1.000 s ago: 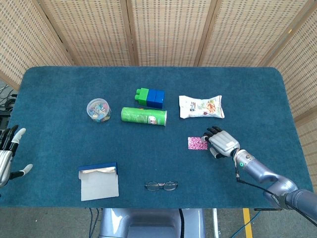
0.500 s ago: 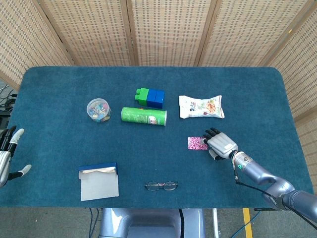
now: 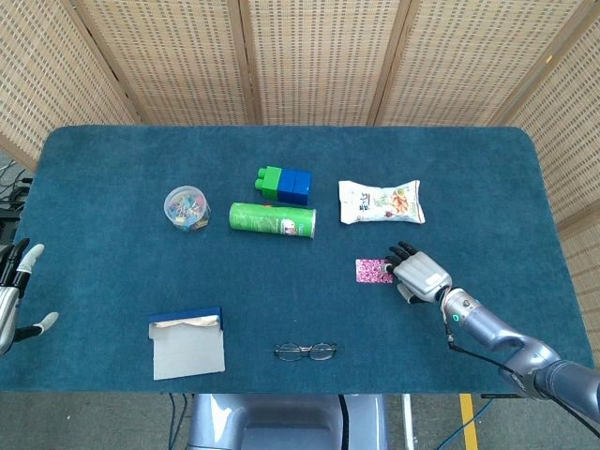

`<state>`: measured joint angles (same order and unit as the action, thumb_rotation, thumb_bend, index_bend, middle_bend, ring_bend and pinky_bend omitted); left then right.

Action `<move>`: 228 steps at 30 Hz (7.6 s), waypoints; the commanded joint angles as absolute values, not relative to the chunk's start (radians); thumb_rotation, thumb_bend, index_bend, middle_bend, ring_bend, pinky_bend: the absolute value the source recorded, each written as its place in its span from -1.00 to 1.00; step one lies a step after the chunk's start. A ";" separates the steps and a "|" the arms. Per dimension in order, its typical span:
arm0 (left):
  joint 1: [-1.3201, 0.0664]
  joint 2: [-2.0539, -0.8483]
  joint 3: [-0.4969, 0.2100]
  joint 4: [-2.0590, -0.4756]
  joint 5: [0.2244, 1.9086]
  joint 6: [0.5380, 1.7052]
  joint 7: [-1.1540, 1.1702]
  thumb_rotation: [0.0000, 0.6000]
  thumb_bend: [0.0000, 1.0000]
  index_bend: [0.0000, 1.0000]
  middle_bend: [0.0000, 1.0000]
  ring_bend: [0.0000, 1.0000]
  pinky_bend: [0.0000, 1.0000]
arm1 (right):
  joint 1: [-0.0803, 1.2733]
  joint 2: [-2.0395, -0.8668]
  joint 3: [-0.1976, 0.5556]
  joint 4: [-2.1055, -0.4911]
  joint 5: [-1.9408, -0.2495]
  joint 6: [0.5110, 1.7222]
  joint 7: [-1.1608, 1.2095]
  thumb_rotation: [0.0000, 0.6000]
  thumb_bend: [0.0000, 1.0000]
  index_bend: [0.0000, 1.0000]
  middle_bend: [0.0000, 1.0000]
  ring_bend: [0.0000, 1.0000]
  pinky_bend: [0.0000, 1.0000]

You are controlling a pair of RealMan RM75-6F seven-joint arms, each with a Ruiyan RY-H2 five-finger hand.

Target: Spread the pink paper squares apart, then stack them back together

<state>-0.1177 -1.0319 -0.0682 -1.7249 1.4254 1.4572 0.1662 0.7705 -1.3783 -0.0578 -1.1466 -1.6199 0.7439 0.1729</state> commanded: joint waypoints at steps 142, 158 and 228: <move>-0.125 -1.063 -0.058 -1.717 1.427 1.444 0.205 1.00 -0.73 -0.93 -1.00 -1.00 -1.00 | 0.681 -1.227 -0.142 -1.245 -1.609 0.839 0.051 1.00 0.34 -0.48 -0.56 -1.00 -1.00; -0.115 -1.060 -0.053 -1.693 1.430 1.450 0.166 1.00 -0.73 -0.93 -1.00 -1.00 -1.00 | 0.685 -1.243 -0.078 -1.329 -1.551 0.837 -0.016 1.00 -0.34 -0.44 -0.57 -1.00 -1.00; -0.093 -1.044 -0.048 -1.651 1.439 1.460 0.094 1.00 -0.73 -0.93 -1.00 -1.00 -1.00 | 0.730 -1.593 0.126 -1.147 -1.138 0.815 -0.236 1.00 -0.74 -0.29 -0.58 -1.00 -1.00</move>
<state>-0.0927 -1.0436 -0.0485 -1.6513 1.4386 1.4603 0.0940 0.7303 -1.5925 0.1263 -1.1470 -1.1378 0.8149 -0.2356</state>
